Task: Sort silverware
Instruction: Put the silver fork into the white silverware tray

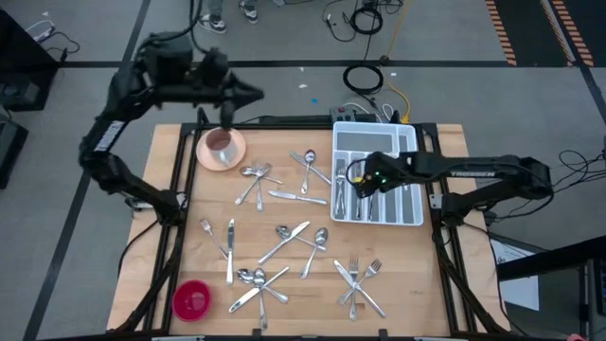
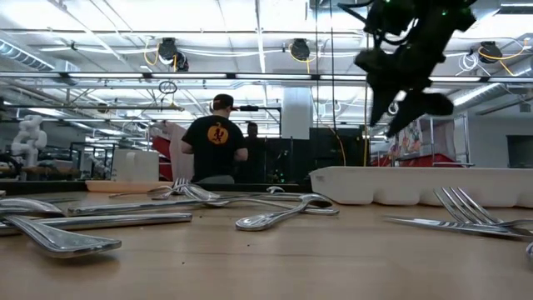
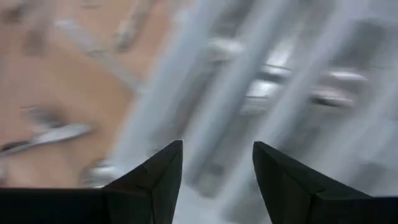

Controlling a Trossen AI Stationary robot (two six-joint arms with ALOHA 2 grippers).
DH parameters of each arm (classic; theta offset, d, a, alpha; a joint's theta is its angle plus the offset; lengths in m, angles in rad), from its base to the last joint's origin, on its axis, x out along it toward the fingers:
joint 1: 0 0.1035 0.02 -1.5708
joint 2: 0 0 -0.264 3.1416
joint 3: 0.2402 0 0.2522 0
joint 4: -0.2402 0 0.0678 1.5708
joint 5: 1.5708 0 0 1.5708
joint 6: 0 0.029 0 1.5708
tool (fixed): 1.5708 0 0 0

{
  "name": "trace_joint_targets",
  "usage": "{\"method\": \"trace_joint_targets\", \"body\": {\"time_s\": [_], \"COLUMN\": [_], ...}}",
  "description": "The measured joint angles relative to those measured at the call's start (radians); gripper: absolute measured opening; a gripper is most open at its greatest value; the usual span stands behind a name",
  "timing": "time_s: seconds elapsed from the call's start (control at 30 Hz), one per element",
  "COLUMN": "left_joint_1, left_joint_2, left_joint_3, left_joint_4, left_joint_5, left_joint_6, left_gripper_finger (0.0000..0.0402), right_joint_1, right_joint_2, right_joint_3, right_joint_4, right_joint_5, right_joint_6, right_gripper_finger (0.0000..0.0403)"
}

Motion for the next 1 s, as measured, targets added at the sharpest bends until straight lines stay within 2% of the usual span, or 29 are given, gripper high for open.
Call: {"method": "trace_joint_targets", "body": {"time_s": [0.13,0.23,0.33,0.43,0.53,0.7,0.83,1.0], "left_joint_1": [-0.019,-0.052,-0.09,-0.116,-0.128,-0.133,-0.133,-0.133], "left_joint_2": [-0.099,-0.196,-0.3,-0.409,-0.515,-0.642,-0.691,-0.703], "left_joint_3": [-0.068,-0.159,-0.273,-0.416,-0.564,-0.756,-0.837,-0.863], "left_joint_4": [-0.061,-0.056,-0.035,0.032,0.128,0.26,0.317,0.315], "left_joint_5": [0.116,0.191,0.203,0.202,0.202,0.154,0.145,0.141], "left_joint_6": [0.0,0.008,0.032,0.026,-0.004,-0.088,-0.14,-0.157], "left_gripper_finger": [0.0047,0.0047,0.0047,0.0047,0.0047,0.0047,0.0047,0.0047], "right_joint_1": [0.042,0.107,0.207,0.316,0.423,0.567,0.623,0.644], "right_joint_2": [0.043,0.078,0.121,0.168,0.211,0.264,0.294,0.317], "right_joint_3": [-0.002,0.042,0.104,0.156,0.18,0.183,0.183,0.183], "right_joint_4": [0.241,0.344,0.267,0.103,-0.012,-0.045,-0.047,-0.07], "right_joint_5": [-0.101,-0.163,-0.175,-0.175,-0.183,-0.213,-0.209,-0.217], "right_joint_6": [-0.048,-0.167,-0.275,-0.322,-0.297,-0.251,-0.293,-0.347], "right_gripper_finger": [0.0187,0.0187,0.0187,0.0189,0.0196,0.0217,0.0238,0.0268]}}
